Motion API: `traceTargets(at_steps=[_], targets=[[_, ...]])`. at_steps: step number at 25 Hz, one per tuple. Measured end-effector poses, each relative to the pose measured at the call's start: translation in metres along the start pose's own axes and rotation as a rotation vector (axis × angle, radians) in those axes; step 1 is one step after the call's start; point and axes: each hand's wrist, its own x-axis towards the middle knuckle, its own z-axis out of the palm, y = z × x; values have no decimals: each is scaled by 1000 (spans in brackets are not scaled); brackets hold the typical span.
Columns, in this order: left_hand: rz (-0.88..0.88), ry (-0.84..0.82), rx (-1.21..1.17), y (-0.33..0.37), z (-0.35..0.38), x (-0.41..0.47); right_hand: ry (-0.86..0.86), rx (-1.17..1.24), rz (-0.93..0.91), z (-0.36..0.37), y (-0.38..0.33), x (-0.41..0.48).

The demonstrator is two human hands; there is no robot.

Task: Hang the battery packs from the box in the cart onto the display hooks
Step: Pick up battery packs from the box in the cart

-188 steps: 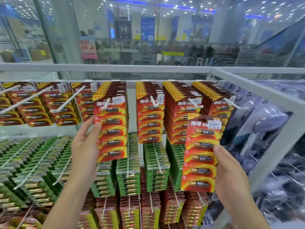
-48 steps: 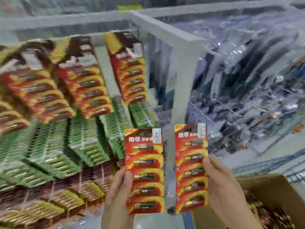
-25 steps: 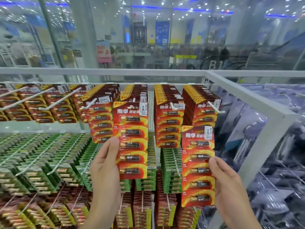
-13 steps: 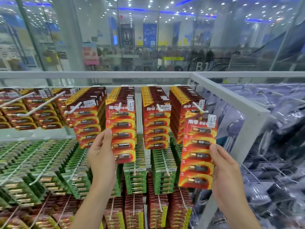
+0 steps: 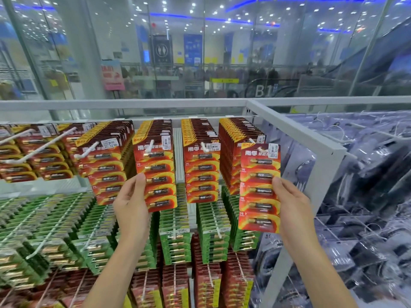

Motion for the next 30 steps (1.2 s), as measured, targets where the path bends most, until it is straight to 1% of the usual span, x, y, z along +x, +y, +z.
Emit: traceTargets(at_steps=[4, 8, 12, 14, 16, 18, 22, 24, 26, 30], targets=[[7, 11, 1, 2, 1, 1, 30, -95, -14, 18, 10, 36], [21, 15, 13, 0, -1, 3, 84, -110, -52, 27, 25, 66], [63, 16, 91, -8, -14, -3, 121, -96, -87, 23, 37, 69], [47, 22, 106, -13, -22, -13, 164, -89, -100, 20, 43, 62], [2, 30, 104, -19, -33, -26, 189, -82, -81, 15, 50, 47], [-59, 26, 120, -31, -43, -42, 171, -115, -52, 10, 60, 31], [-220, -34, 153, -69, -57, -76, 97, -163, 24, -9, 84, -4], [-334, -94, 177, -91, -56, -94, 76, -198, 60, -27, 100, -26], [-448, -168, 191, -110, -50, -117, 108, -220, 124, -52, 118, -50], [-528, -329, 297, -146, -20, -176, 233, -223, 258, -124, 149, -96]])
